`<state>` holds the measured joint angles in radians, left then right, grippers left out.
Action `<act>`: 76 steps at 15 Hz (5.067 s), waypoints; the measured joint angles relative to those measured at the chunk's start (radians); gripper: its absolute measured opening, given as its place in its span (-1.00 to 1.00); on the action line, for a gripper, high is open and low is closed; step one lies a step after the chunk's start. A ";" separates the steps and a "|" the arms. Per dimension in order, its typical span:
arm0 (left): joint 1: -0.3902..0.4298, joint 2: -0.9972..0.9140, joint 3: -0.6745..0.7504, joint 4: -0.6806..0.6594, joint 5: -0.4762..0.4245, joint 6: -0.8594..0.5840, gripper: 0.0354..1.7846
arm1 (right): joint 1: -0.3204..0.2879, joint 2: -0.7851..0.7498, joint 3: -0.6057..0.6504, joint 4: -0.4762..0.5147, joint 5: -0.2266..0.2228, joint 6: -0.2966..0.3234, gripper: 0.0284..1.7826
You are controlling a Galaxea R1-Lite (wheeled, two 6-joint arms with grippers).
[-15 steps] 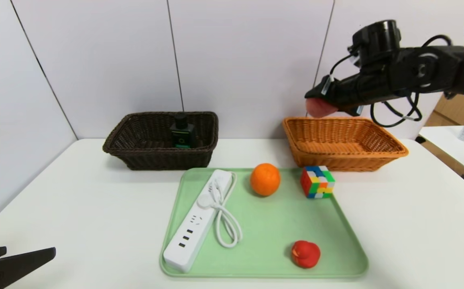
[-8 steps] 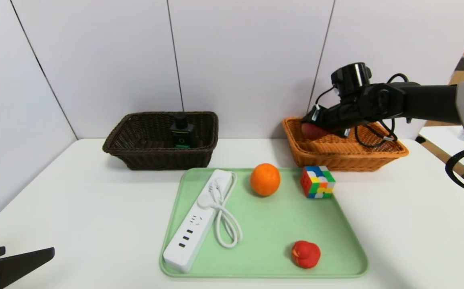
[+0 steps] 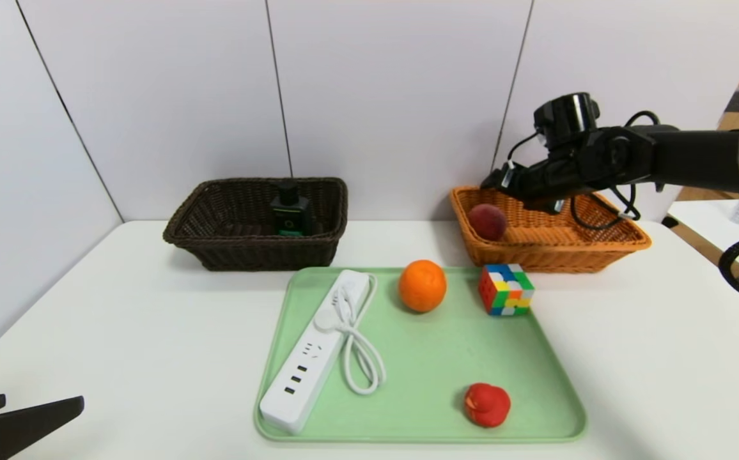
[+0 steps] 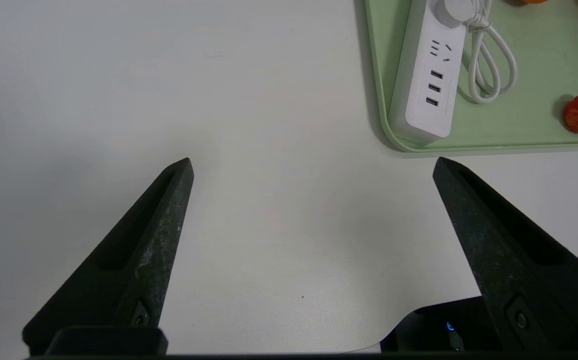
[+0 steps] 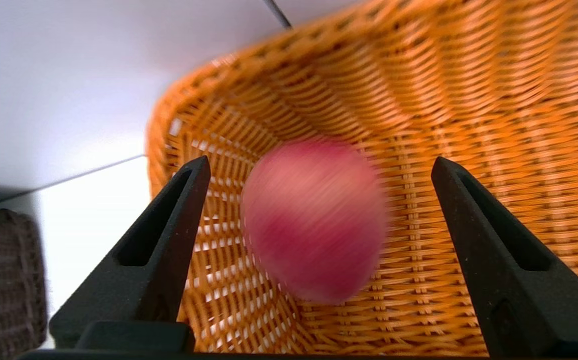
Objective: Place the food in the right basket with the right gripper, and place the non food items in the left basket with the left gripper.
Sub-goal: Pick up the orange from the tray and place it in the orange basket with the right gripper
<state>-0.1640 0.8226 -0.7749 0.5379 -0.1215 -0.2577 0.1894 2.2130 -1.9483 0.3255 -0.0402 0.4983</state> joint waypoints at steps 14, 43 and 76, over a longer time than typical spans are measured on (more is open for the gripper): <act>0.000 -0.031 0.023 0.013 0.000 0.001 0.89 | 0.529 -0.384 0.002 0.616 -0.088 0.035 0.88; 0.000 -0.031 0.056 0.011 -0.002 0.005 0.89 | 0.511 0.020 -0.001 0.394 -0.300 0.065 0.90; 0.000 -0.037 0.080 0.004 -0.003 0.005 0.89 | 0.417 -0.220 0.000 0.111 -0.262 -0.067 0.32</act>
<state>-0.1640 0.7855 -0.6947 0.5421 -0.1249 -0.2523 0.6066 1.9930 -1.9483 0.4362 -0.3019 0.4315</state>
